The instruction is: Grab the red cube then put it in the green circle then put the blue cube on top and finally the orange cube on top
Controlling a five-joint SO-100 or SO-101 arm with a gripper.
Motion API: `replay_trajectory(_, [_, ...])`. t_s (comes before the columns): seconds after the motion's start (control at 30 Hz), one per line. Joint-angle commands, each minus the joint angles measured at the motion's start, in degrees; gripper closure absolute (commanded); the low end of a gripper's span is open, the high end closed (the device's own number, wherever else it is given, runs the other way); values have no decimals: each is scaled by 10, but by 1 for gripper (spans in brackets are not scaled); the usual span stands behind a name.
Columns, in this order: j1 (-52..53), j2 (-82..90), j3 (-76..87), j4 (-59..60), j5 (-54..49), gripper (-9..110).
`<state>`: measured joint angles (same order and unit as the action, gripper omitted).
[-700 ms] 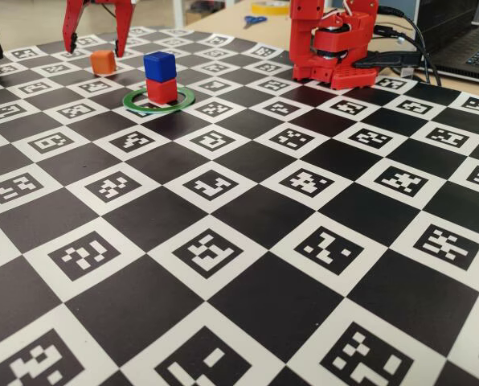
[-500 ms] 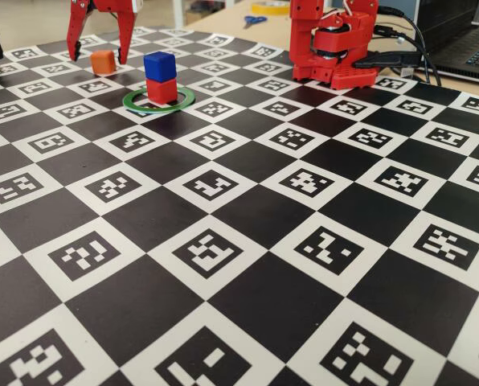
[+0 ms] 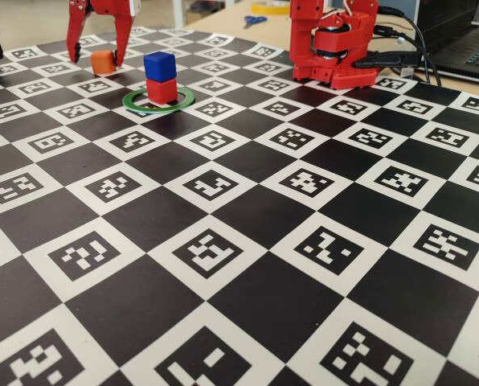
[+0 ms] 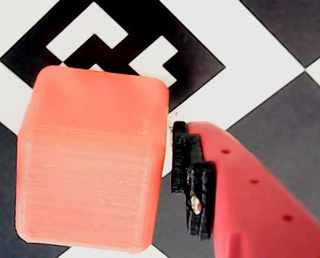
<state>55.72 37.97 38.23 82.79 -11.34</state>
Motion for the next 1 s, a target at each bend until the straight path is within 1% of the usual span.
replay_trajectory(0.0, [5, 14, -47, -5, 3, 81])
replay_trajectory(0.13, [5, 14, -47, -5, 3, 90])
replay_trajectory(0.23, [5, 14, -47, -5, 2, 93])
replay_trajectory(0.63, [3, 59, -42, 16, 3, 93])
replay_trajectory(0.97, [-10, 166, 30, 18, -7, 93])
